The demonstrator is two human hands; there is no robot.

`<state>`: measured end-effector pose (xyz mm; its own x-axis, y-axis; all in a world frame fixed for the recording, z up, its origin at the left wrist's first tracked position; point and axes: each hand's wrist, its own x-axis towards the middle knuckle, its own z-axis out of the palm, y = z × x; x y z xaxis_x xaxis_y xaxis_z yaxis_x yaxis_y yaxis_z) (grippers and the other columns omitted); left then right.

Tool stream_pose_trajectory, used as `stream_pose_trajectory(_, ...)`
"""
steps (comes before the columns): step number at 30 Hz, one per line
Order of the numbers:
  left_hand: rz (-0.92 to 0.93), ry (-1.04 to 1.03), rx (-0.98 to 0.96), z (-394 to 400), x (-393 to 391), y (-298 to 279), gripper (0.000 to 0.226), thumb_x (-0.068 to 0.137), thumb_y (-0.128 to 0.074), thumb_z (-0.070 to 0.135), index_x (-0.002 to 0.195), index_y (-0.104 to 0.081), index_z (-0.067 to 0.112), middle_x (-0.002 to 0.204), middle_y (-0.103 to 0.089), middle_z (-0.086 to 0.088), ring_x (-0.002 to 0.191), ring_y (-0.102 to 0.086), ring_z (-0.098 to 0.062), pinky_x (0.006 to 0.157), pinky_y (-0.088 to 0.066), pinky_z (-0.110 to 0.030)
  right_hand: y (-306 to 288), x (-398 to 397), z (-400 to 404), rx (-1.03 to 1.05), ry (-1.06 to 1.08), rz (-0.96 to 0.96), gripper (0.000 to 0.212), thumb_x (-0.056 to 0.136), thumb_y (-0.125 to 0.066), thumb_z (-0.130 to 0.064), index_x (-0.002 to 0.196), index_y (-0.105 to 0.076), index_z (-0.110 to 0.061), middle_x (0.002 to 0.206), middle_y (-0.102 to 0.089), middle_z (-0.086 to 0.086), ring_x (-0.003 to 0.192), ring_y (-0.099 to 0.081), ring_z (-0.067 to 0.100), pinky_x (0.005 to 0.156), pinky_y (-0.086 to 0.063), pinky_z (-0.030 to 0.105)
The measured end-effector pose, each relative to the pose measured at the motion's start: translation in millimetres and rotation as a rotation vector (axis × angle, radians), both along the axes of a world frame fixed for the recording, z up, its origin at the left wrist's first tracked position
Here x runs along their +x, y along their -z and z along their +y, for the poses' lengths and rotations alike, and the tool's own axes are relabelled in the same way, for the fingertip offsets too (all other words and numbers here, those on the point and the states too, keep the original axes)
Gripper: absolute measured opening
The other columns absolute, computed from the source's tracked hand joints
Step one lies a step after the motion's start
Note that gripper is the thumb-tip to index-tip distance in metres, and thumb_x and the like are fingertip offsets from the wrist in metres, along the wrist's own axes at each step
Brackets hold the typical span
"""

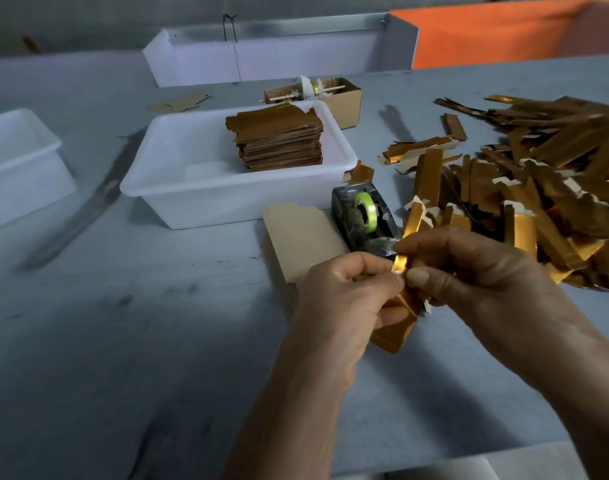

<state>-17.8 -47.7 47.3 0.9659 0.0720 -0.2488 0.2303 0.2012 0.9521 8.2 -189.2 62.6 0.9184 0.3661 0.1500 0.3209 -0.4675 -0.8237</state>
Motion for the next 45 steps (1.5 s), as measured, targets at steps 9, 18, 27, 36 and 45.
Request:
stream_pose_trajectory(9, 0.026, 0.093, -0.08, 6, 0, -1, 0.022, 0.09, -0.064, 0.021, 0.095, -0.07, 0.001, 0.091, -0.073, -0.017, 0.079, -0.074, -0.02, 0.07, -0.059, -0.025, 0, 0, 3, -0.117, 0.12, -0.033, 0.041, 0.079, -0.066, -0.026, 0.1, -0.038, -0.046, 0.075, -0.065, -0.011, 0.076, -0.06, -0.008, 0.058, -0.044, 0.014)
stream_pose_trajectory(18, -0.112, -0.185, 0.224, -13, -7, 9, 0.018, 0.092, -0.062, 0.017, 0.078, -0.073, 0.013, 0.07, -0.072, -0.003, 0.066, -0.071, -0.016, 0.062, -0.06, -0.03, 1, -8, 14, -0.26, 0.228, -0.12, 0.034, 0.078, -0.068, -0.029, 0.099, -0.041, -0.031, 0.076, -0.057, -0.016, 0.066, -0.053, -0.007, 0.045, -0.039, 0.01)
stream_pose_trajectory(27, -0.613, -0.519, 0.867, -34, -19, 22, 0.008, 0.085, -0.067, 0.014, 0.079, -0.071, 0.015, 0.074, -0.064, 0.006, 0.062, -0.057, -0.002, 0.055, -0.043, -0.008, -13, -11, 12, -0.238, 0.259, -0.056, 0.034, 0.055, -0.058, -0.05, 0.079, -0.039, -0.035, 0.065, -0.054, -0.016, 0.056, -0.057, -0.011, 0.045, -0.043, 0.008)
stream_pose_trajectory(36, -0.313, -0.429, 0.349, -10, -14, 15, 0.015, 0.088, -0.066, 0.018, 0.077, -0.07, 0.027, 0.072, -0.072, 0.006, 0.069, -0.07, -0.011, 0.063, -0.059, -0.028, 3, -6, 9, 0.094, 0.254, 0.141, 0.053, 0.047, -0.057, -0.066, 0.085, -0.055, -0.029, 0.071, -0.062, -0.002, 0.068, -0.061, 0.012, 0.06, -0.048, 0.025)
stream_pose_trajectory(45, -0.139, -0.29, 0.131, -7, -14, 17, 0.017, 0.087, -0.068, 0.014, 0.094, -0.066, 0.03, 0.078, -0.074, 0.001, 0.071, -0.073, -0.013, 0.061, -0.059, -0.025, 20, -5, 20, 0.371, 0.161, 0.33, 0.021, 0.062, -0.063, -0.032, 0.078, -0.064, -0.017, 0.078, -0.063, 0.015, 0.077, -0.064, 0.024, 0.073, -0.051, 0.033)
